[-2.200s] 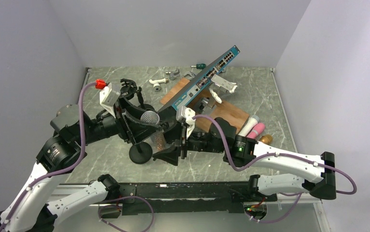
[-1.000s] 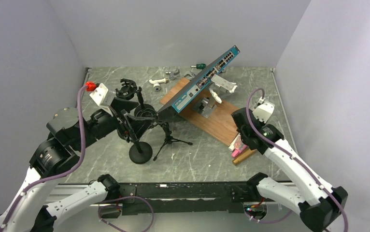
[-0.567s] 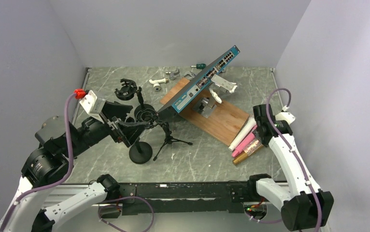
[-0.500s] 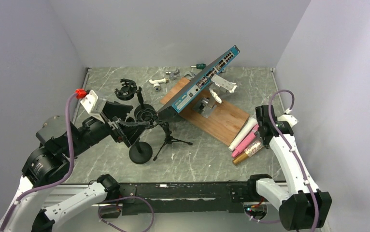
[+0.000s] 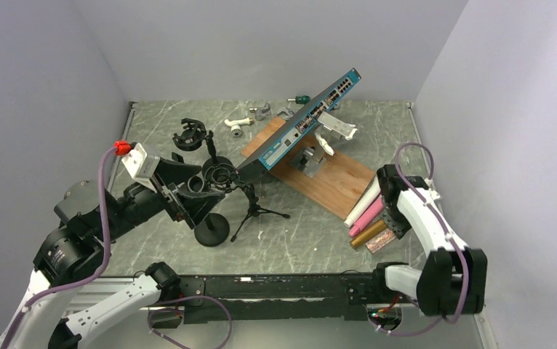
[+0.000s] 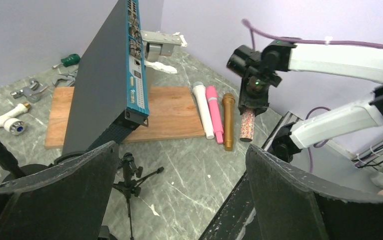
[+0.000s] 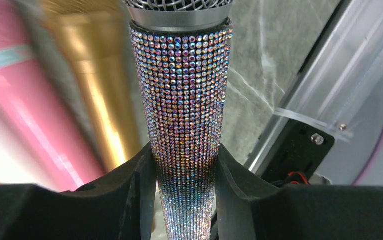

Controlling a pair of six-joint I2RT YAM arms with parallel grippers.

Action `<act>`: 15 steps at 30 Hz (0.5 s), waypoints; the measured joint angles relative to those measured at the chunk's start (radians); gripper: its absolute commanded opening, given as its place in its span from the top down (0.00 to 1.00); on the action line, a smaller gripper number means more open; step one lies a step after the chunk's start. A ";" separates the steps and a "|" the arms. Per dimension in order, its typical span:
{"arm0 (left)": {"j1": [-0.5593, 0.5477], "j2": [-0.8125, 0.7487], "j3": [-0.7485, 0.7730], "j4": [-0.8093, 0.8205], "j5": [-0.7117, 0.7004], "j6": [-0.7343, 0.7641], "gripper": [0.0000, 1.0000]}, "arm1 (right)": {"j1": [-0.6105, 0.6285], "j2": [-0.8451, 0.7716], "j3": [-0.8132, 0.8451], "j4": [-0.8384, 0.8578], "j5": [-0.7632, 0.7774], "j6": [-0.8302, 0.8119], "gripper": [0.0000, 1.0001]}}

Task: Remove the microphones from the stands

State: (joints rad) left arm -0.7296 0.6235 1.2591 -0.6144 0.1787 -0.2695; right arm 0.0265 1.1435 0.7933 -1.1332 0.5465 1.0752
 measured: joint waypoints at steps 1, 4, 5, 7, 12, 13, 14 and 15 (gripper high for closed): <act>0.000 -0.008 -0.011 0.008 0.004 -0.008 0.01 | -0.001 0.025 -0.015 0.003 -0.003 0.005 1.00; 0.000 -0.032 -0.042 0.018 0.015 -0.031 0.01 | -0.005 0.115 -0.059 0.009 -0.016 0.026 1.00; 0.000 -0.039 -0.051 0.020 0.019 -0.039 0.01 | -0.006 0.132 -0.070 0.013 -0.021 0.032 1.00; 0.000 -0.047 -0.058 0.023 0.027 -0.045 0.01 | -0.012 0.145 -0.090 0.028 -0.033 0.045 1.00; 0.000 -0.055 -0.058 0.026 0.035 -0.050 0.00 | -0.015 0.151 -0.116 0.075 -0.043 0.056 0.87; 0.000 -0.055 -0.058 0.024 0.036 -0.050 0.01 | -0.015 0.152 -0.117 0.081 -0.043 0.056 0.83; 0.000 -0.055 -0.058 0.022 0.037 -0.050 0.00 | -0.015 0.152 -0.117 0.088 -0.042 0.056 0.80; 0.000 -0.055 -0.057 0.019 0.037 -0.051 0.01 | -0.015 0.152 -0.119 0.093 -0.042 0.055 0.77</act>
State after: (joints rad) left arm -0.7296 0.5682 1.2018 -0.5953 0.2161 -0.3202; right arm 0.0116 1.2953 0.6746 -1.0397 0.5041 1.1301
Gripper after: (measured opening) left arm 0.994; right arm 0.407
